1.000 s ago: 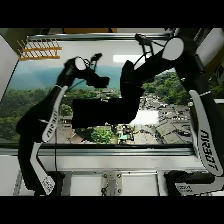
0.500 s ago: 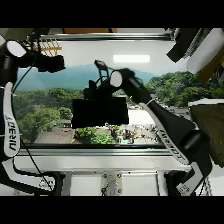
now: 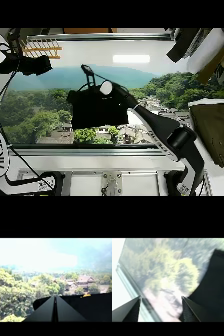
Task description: Fold the clothes and pants, and hang the long-sleeved shirts on hangers.
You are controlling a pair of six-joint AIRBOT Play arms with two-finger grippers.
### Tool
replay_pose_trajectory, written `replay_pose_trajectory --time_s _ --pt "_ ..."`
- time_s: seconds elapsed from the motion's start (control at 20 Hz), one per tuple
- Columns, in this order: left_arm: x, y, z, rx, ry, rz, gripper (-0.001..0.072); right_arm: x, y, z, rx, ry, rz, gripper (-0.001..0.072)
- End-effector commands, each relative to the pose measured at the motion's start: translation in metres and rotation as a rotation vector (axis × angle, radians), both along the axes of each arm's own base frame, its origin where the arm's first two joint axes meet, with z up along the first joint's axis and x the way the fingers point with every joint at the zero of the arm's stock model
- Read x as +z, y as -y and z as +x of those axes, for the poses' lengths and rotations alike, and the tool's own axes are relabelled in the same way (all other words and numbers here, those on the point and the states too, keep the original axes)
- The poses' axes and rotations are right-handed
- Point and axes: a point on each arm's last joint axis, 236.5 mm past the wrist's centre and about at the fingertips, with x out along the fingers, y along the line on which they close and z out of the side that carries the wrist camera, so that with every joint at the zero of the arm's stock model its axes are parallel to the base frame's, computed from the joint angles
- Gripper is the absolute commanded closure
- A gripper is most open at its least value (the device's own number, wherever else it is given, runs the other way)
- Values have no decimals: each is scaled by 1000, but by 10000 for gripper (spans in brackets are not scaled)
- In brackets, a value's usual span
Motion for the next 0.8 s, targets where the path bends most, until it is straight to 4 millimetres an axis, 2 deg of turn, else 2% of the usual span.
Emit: replay_pose_trajectory --time_s 0.0,0.1,0.25,0.35,0.4,0.5,0.55,0.75 --pt "-16 4 -25 25 3 -6 702 -8 84 15 24 28 -121 160" --pt "-41 19 -53 -3 -62 -13 701 -44 167 20 -46 -62 -246 160" --pt "-69 50 -89 -68 -125 -15 701 -97 271 13 -201 -262 -305 159" --pt "-77 68 -100 -115 -114 -3 701 -131 316 4 -285 -379 -318 158" --pt "-80 74 -104 -125 -107 -1 701 -144 330 0 -319 -417 -320 157" --pt "-83 84 -109 -149 -109 -1 702 -163 339 -4 -355 -475 -306 157" --pt "-83 88 -110 -158 -108 0 702 -169 333 -4 -344 -486 -291 157" --pt "-81 92 -108 -165 -93 -1 701 -170 277 5 -298 -472 -119 163"
